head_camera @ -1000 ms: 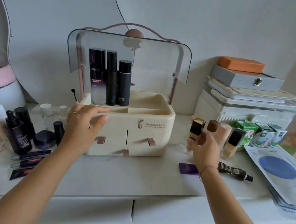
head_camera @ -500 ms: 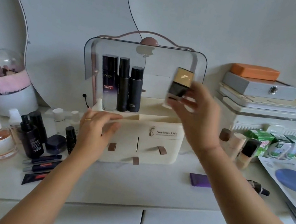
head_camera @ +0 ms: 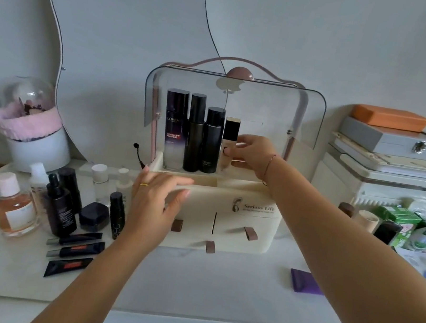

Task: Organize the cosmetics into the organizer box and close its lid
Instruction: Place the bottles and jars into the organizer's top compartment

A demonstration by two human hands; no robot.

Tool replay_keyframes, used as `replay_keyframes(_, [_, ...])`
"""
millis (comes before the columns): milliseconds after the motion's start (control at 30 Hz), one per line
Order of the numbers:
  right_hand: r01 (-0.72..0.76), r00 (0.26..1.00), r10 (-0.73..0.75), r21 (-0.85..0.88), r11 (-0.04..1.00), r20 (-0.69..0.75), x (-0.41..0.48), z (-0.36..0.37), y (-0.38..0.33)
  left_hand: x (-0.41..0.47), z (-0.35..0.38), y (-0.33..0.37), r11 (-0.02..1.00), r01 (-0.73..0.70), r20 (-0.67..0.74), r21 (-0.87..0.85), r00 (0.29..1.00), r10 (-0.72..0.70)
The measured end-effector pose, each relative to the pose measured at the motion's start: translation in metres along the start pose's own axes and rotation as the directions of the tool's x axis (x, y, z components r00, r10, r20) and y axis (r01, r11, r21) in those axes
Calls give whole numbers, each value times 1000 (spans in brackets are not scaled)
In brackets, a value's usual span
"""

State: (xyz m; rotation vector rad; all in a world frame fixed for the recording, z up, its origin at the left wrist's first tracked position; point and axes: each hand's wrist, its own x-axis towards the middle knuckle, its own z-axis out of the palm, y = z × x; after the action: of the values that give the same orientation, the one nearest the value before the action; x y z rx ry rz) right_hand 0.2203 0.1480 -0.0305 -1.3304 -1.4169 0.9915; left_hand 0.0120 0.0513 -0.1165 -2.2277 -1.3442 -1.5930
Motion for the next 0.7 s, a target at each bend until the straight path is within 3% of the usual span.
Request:
replay_keyframes(133, [-21, 1000, 22, -12, 1000, 14, 3, -1, 1, -1, 0, 0, 1000, 7, -4, -8, 1000, -7])
replay_keyframes(300, [-57, 998, 55, -231, 971, -17, -1, 4, 5, -2, -2, 2, 1000, 18, 15, 1, 1000, -18])
replay_keyframes(400, [-12, 996, -27, -449, 894, -81, -10, 6, 2, -1, -1, 2, 1000, 22, 28, 3, 999, -22])
replay_keyframes(467, [69, 979, -149, -464, 883, -140, -27, 5, -2, -1, -1, 2, 1000, 18, 33, 17, 999, -19])
replay_keyframes(533, [216, 915, -322, -379, 900, -243, -61, 3, -4, -1, -1, 1, 1000, 7, 36, 31, 999, -8])
replay_keyframes(600, [373, 791, -489, -343, 862, -368, -101, 0, 5, -1, -3, -1, 999, -4, 32, 50, 999, 3])
replay_keyframes(700, [416, 619, -590, -421, 806, -519, -148, -30, 38, -1, -2, 1, 998, -21, 30, 62, 999, 20])
